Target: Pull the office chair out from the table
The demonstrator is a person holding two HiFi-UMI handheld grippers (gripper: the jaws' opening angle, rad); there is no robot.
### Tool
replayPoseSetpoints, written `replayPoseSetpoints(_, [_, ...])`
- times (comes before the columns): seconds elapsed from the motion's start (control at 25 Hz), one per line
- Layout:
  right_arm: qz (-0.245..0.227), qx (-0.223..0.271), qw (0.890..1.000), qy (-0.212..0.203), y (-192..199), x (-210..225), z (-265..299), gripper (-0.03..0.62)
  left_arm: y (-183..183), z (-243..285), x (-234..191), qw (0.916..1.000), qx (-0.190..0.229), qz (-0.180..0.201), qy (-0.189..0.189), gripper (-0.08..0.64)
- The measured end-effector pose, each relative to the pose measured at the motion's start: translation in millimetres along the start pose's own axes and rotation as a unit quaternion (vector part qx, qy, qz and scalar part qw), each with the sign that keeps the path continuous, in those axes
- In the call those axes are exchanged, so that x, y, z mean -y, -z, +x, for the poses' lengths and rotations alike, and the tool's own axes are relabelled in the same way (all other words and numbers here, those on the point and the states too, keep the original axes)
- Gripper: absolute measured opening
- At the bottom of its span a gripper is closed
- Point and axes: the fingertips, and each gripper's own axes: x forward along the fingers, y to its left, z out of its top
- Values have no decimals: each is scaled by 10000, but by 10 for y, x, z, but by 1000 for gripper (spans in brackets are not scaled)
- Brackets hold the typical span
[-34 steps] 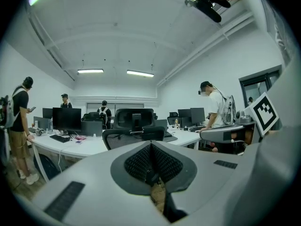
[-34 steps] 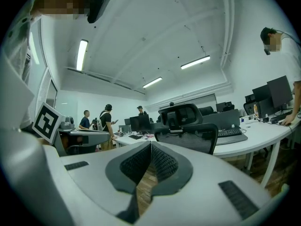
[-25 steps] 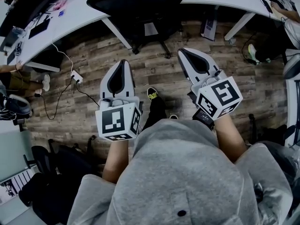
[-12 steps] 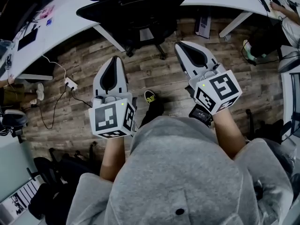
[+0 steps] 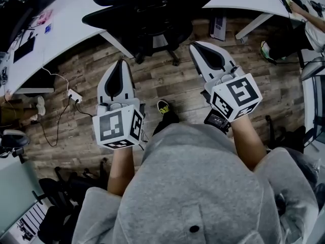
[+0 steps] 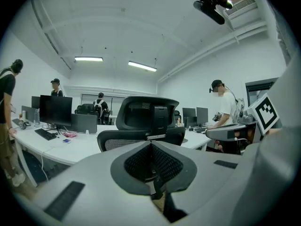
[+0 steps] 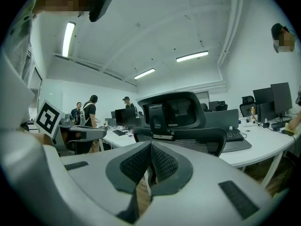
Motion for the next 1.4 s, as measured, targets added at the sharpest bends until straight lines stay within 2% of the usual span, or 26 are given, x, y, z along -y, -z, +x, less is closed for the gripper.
replayPoseSetpoints(0.72, [-365, 1, 9990, 277, -198, 51, 599, 29, -126, 441, -627, 9999, 89, -42, 142, 11])
replayPoseSetpoints(1.12, [-513, 56, 9981, 348, -337, 242, 647, 29, -238, 606, -629, 9998, 124, 29, 168, 11])
replayPoseSetpoints(1.4, [-540, 89, 9980, 311, -364, 438, 744, 29, -223, 731, -650, 9999, 42, 101, 49, 11])
